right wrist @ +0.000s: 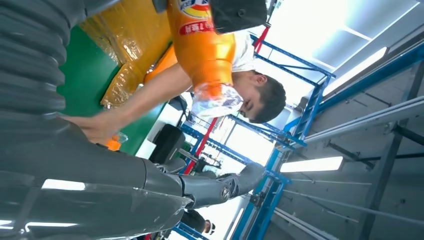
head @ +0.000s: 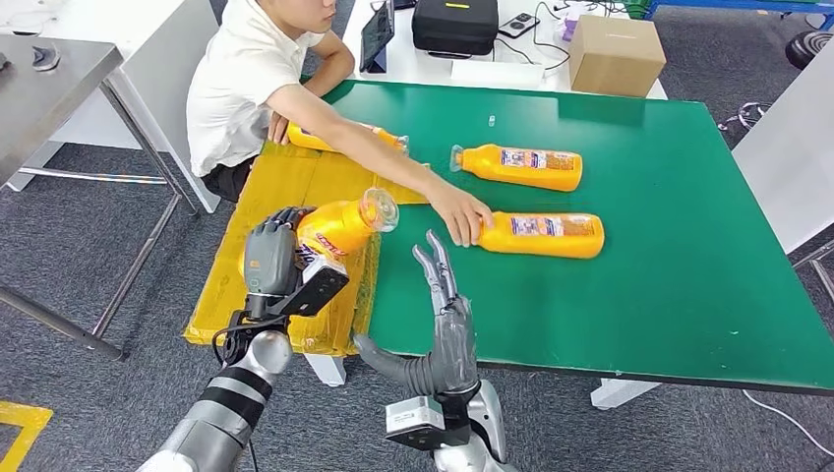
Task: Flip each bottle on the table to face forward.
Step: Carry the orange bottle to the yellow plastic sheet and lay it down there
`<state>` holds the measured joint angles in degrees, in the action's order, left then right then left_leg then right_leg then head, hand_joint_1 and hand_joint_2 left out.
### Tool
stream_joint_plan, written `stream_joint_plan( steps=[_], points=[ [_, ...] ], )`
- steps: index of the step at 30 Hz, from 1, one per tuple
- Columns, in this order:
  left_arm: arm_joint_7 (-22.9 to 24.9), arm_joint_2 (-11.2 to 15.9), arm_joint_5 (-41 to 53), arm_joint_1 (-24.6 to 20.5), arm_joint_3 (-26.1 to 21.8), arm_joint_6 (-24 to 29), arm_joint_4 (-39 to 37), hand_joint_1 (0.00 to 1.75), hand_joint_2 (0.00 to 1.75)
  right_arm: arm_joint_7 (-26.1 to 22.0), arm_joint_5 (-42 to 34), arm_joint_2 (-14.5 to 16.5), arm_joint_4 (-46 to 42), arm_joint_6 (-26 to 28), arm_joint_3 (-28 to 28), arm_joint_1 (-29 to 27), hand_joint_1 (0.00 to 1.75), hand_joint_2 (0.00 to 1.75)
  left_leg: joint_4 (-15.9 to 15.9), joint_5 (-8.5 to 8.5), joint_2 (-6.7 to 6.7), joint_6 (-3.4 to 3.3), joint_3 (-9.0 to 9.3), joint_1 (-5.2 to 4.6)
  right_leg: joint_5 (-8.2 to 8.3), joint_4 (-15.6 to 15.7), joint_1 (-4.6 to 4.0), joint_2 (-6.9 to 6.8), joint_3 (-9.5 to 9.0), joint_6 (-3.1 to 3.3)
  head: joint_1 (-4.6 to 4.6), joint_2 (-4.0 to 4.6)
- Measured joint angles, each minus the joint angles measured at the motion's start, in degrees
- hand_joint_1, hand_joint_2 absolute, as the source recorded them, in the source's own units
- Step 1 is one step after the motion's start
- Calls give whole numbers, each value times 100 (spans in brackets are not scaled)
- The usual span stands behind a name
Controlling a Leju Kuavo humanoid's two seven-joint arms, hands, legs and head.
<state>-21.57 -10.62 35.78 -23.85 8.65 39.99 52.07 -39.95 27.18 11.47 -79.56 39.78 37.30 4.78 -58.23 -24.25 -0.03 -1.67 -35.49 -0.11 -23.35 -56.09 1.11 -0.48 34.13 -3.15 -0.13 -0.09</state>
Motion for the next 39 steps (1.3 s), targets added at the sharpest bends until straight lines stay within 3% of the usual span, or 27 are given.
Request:
stream_joint_plan(
  steps=[4,8,15,22,23,26,27,29,39],
  points=[
    [457,27,608,-232,-55,-164,-394,175,175,0,34,16,-179,0,-62,-58,0,175,0,0,2,0,-1,0,0,0,0,0,1,0,0,0],
    [1038,131,1081,-602,53,-853,-1026,175,175,-1,-53,10,-439,0,-85,-99,0,175,0,0,-1,0,-1,0,0,0,1,1,2,0,-1,0],
    [1316,211,1128,-1105,369,-2490,-1741,175,175,-3,-493,-92,-527,0,-26,-82,0,175,0,1,3,1,-1,-1,1,-1,1,0,-3,-1,0,0],
    [1393,279,1156,-1408,600,-2906,-2077,170,175,-4,-652,-191,-527,-1,82,-30,0,175,0,1,2,1,-1,0,0,-2,0,0,-2,-1,1,0],
    [1398,287,1154,-1444,625,-2971,-2108,147,175,-4,-684,-202,-527,-1,101,-20,0,175,0,1,2,1,-1,0,0,-2,0,0,-2,-1,1,0],
    [1389,307,1096,-1520,659,-3131,-2167,28,175,-4,-784,-238,-527,-3,144,-1,0,175,0,1,2,1,-1,0,0,-2,0,0,-3,-1,1,0],
    [1374,314,1069,-1535,662,-3165,-2180,8,175,-4,-814,-250,-527,-6,156,1,0,175,0,1,3,1,-1,0,0,-2,0,0,-3,-1,0,0],
    [1321,327,1026,-1551,672,-3221,-2195,0,175,-4,-858,-270,-526,-17,186,4,0,175,0,1,3,1,-1,0,0,-2,0,0,-3,-1,0,0],
    [1177,343,852,-1531,737,-3413,-2204,0,175,-4,-916,-354,-525,-34,303,6,0,175,0,1,4,1,-2,0,0,-2,0,0,-3,-1,1,0]
  ],
)
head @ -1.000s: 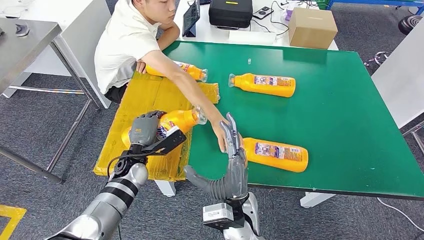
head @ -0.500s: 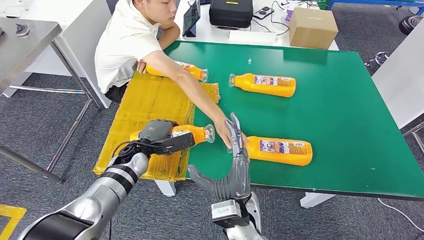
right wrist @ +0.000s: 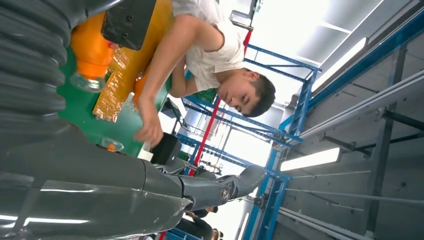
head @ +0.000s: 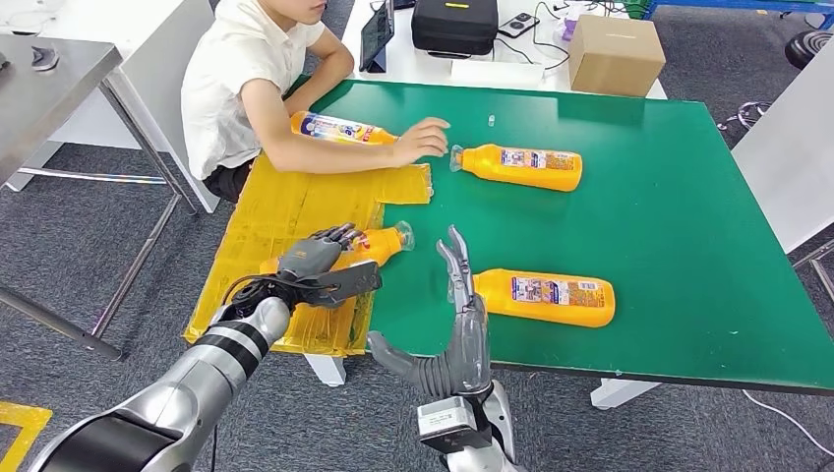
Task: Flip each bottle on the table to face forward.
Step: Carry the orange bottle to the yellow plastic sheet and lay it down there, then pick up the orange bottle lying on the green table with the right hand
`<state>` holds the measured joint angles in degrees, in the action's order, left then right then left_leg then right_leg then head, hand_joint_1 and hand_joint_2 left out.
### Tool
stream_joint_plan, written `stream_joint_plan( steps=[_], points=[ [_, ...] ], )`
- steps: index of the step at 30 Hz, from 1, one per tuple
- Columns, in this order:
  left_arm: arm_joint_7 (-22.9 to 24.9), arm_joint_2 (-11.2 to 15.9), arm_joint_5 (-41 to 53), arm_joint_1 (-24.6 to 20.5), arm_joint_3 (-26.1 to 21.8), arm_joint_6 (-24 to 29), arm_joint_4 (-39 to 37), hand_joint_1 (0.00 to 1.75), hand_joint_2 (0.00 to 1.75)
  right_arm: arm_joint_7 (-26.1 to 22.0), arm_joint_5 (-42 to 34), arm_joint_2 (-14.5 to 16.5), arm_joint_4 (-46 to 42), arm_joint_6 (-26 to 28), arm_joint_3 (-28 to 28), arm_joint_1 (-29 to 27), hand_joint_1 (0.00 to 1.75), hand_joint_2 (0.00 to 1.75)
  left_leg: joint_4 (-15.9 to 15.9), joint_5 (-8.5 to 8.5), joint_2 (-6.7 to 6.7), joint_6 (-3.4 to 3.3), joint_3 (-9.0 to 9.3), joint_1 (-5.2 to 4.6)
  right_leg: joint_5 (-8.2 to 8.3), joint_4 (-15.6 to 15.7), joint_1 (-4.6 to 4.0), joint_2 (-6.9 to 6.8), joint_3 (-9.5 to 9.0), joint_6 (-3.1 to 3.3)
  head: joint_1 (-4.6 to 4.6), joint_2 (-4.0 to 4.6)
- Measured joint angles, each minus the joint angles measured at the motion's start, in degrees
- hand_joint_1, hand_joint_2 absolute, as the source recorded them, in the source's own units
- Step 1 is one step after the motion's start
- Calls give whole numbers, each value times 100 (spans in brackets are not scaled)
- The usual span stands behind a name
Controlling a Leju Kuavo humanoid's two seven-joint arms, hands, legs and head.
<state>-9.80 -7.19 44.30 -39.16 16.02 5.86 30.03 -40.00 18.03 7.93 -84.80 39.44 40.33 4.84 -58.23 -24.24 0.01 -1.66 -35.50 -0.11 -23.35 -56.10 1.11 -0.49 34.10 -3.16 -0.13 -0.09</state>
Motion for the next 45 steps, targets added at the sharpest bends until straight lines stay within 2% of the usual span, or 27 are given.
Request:
stream_joint_plan(
  steps=[9,16,23,30,37,45],
  points=[
    [-353,0,-603,94,0,-352,18,0,175,0,-54,-28,33,-38,8,22,0,175,0,0,4,0,0,0,0,0,0,-1,-2,0,0,0],
    [-269,0,-460,180,73,-109,67,0,175,0,-37,-28,113,-45,11,25,0,175,0,0,3,0,0,0,0,0,0,-1,-1,0,0,0],
    [-453,-1,-627,395,166,29,319,0,175,0,25,-29,188,17,11,21,0,175,0,0,2,0,0,0,0,1,0,-1,1,0,1,0],
    [-653,-31,-828,797,367,452,1152,0,175,0,165,-34,199,26,5,-26,0,175,0,-1,2,0,0,0,0,1,0,-1,1,0,-1,0],
    [-713,-49,-888,1021,495,566,1705,0,175,0,214,-37,199,26,-2,-59,0,175,0,-1,2,0,1,0,0,2,0,0,1,0,0,0],
    [-701,-57,-849,1485,887,1194,2692,0,175,0,461,-37,197,27,-124,-178,0,175,0,-2,2,0,-1,-1,-1,2,0,-1,2,0,0,0]
  ],
)
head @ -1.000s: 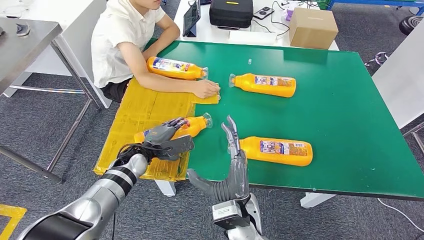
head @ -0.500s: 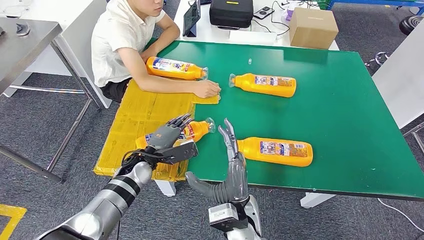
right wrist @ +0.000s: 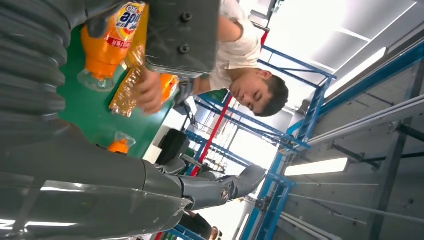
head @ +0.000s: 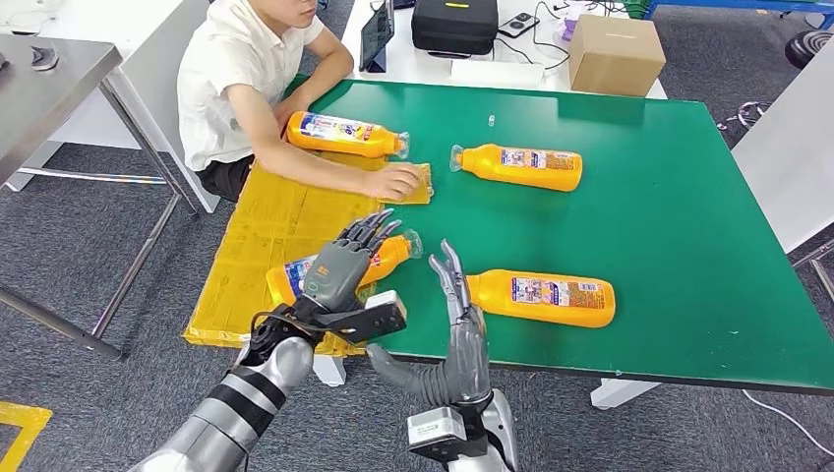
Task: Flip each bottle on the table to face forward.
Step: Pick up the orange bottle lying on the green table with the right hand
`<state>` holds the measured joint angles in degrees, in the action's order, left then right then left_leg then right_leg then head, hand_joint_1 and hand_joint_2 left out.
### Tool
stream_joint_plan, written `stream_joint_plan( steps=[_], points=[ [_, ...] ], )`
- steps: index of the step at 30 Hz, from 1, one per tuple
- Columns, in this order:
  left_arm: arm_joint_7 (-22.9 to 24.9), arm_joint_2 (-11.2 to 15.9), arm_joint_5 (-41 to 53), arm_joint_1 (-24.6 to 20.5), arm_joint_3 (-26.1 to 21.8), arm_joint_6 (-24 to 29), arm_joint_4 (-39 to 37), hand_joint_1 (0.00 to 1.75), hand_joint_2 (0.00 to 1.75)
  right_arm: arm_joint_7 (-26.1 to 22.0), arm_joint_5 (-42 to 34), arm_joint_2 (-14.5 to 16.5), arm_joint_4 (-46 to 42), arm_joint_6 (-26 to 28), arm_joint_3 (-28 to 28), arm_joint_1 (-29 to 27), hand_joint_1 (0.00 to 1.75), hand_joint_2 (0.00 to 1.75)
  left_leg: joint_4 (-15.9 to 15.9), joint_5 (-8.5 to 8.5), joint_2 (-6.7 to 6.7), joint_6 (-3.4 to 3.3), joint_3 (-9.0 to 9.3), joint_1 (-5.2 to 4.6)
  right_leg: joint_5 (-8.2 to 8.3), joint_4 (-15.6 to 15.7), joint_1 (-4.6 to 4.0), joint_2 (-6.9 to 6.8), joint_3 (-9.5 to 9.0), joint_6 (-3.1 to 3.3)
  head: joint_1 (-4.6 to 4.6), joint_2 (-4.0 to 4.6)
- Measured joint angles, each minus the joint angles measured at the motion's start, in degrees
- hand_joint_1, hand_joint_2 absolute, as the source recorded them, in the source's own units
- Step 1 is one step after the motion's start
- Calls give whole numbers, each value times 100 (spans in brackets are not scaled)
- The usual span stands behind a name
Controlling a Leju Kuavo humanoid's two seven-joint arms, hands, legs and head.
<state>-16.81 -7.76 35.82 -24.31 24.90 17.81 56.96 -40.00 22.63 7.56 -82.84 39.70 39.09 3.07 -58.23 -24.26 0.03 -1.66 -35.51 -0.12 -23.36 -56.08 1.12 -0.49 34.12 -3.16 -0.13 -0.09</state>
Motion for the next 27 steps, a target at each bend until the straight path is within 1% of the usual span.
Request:
stream_joint_plan(
  steps=[3,5,7,11,13,15,18,27],
  points=[
    [23,2,-14,100,117,65,257,0,175,0,186,1,0,1,-65,-38,0,175,0,0,0,0,0,0,0,1,0,0,0,0,-1,0],
    [-4,2,-188,175,168,65,404,0,175,-1,647,15,-4,1,-190,-101,0,175,0,0,0,0,0,0,0,1,0,0,0,0,0,0],
    [-86,-8,-678,339,178,19,613,0,175,-1,1079,33,-19,2,-439,-218,0,175,0,0,0,0,1,0,0,1,0,0,-1,0,1,0],
    [-185,-65,-2129,981,78,-8,1257,0,175,2,1306,-33,-292,12,-1159,-575,0,175,0,-3,0,0,-1,-3,-2,2,2,0,1,0,0,0],
    [-210,-79,-2536,1293,26,111,1507,0,175,2,1466,-79,-576,18,-1528,-788,0,175,0,-7,0,1,-2,-5,-3,4,3,0,2,-1,1,0],
    [-238,-85,-2679,1545,-19,216,1698,0,175,1,1549,-124,-853,19,-1839,-968,0,175,0,-9,1,0,-3,-6,-5,5,4,0,4,-1,1,0],
    [-259,-85,-2712,1734,-50,253,1866,0,175,0,1589,-172,-1105,19,-2119,-1113,0,175,0,-10,0,0,-4,-6,-5,6,3,1,6,-1,1,0],
    [-268,-90,-2747,1854,-76,261,2035,0,175,0,1643,-191,-1405,19,-2367,-1269,0,175,0,-4,0,1,2,-3,-2,2,2,0,0,1,2,0]
  ],
)
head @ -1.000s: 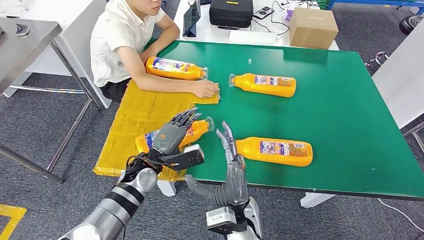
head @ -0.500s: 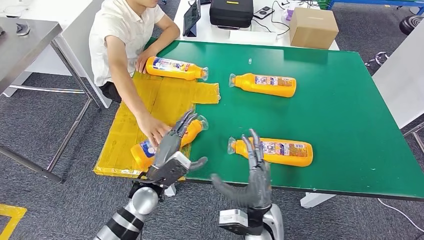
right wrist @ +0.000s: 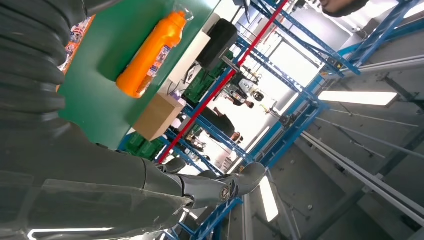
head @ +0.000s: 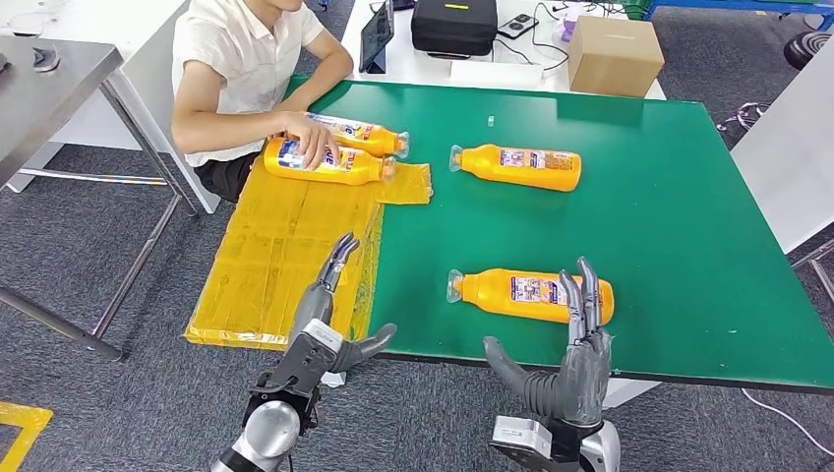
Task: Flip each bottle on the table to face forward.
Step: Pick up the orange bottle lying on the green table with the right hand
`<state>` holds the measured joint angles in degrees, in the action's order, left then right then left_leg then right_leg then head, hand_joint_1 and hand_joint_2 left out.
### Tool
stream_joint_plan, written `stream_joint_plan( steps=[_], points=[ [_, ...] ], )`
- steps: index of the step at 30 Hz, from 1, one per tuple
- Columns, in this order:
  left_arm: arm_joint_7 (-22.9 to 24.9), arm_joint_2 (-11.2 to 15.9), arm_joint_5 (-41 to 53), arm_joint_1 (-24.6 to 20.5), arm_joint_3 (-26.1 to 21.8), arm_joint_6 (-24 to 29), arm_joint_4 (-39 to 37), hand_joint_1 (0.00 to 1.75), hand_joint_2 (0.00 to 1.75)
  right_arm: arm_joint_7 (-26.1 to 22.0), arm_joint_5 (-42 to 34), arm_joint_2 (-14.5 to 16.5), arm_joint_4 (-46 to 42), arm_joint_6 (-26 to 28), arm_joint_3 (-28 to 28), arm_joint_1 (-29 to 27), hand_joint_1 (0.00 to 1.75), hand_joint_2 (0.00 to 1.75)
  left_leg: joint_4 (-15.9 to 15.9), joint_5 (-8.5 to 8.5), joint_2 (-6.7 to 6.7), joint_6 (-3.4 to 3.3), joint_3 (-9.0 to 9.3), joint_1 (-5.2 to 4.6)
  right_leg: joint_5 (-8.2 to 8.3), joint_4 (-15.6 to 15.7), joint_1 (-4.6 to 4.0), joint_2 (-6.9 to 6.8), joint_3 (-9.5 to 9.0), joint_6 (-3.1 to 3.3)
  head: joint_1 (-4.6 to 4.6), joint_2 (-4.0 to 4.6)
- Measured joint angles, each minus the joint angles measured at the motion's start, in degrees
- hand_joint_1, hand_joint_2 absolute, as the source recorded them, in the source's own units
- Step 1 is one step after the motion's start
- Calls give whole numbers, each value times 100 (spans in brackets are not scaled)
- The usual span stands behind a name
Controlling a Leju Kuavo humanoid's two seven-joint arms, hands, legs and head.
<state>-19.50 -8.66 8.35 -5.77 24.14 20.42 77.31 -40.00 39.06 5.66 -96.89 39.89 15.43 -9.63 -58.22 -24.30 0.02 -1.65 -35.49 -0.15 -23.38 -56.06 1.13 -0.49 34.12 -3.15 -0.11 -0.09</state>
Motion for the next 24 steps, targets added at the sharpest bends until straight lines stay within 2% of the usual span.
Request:
stream_joint_plan(
  steps=[9,13,17,19,22,24],
  points=[
    [-9,-31,-180,43,-45,125,15,0,175,0,222,15,-167,0,-124,-60,0,175,0,-1,0,0,-1,-1,0,1,1,0,1,0,-1,0],
    [-25,-58,-830,67,-132,67,15,0,175,0,500,108,-396,0,-475,-137,0,175,0,-1,0,0,-1,-1,-1,1,1,0,2,0,0,0],
    [-13,-57,-1246,117,-146,-110,20,0,175,40,800,139,-272,-3,-1058,-119,0,175,0,-1,1,0,0,-1,-1,1,1,0,-2,0,-1,0],
    [-4,-55,-1325,156,-142,-230,29,0,175,371,1050,24,44,-134,-1305,-43,0,175,0,-1,1,0,-1,-2,0,1,1,0,-5,-1,-1,0],
    [24,-66,-1391,152,-72,-489,32,0,175,1338,1441,-443,1095,-481,-1434,432,0,175,0,3,-1,-7,-1,-9,8,3,3,1,-5,-9,-1,0],
    [38,-101,-1406,126,20,-555,20,0,175,1493,1389,-726,1928,-487,-1442,883,0,175,-1,12,-1,-20,-1,-23,14,4,-3,0,-3,-18,-1,0]
  ],
)
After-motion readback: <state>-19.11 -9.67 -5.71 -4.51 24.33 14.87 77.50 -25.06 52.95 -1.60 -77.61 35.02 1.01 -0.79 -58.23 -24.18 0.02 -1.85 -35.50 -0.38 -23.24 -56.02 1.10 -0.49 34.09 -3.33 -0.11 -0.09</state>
